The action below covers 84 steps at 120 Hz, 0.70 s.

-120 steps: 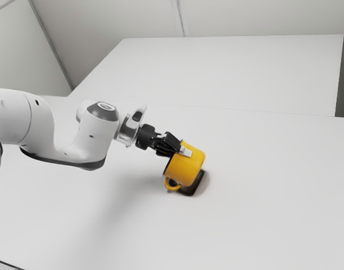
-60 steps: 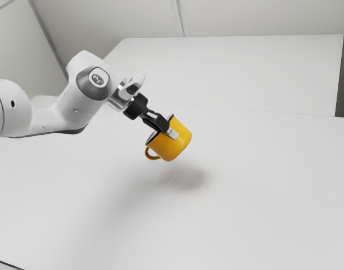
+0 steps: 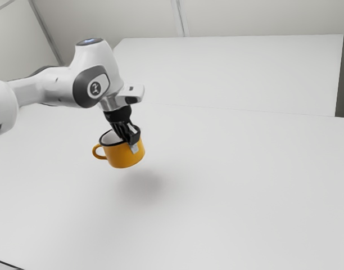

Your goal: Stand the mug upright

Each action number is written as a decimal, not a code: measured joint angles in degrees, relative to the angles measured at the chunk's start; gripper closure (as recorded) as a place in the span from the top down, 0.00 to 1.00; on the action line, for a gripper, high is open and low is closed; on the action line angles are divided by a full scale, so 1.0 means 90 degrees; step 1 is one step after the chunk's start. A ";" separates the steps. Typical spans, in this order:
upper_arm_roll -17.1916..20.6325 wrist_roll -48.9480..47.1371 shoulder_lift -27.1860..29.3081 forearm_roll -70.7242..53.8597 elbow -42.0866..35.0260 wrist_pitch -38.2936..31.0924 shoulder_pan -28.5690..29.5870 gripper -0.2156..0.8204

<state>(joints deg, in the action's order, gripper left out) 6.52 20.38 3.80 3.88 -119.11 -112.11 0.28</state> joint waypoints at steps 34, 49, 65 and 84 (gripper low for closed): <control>0.0024 -0.1068 0.0321 -0.0429 -0.1347 -0.1314 -0.0020 0.04; 0.0026 -0.1415 0.0344 -0.0476 -0.1780 -0.2023 -0.0035 0.04; 0.0029 -0.1724 0.0340 -0.0507 -0.2071 -0.2650 -0.0031 0.04; 0.0032 -0.2030 0.0309 -0.0523 -0.2352 -0.3210 -0.0021 0.04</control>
<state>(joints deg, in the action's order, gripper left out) 6.80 2.12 6.58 -0.83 -140.28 -141.00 0.09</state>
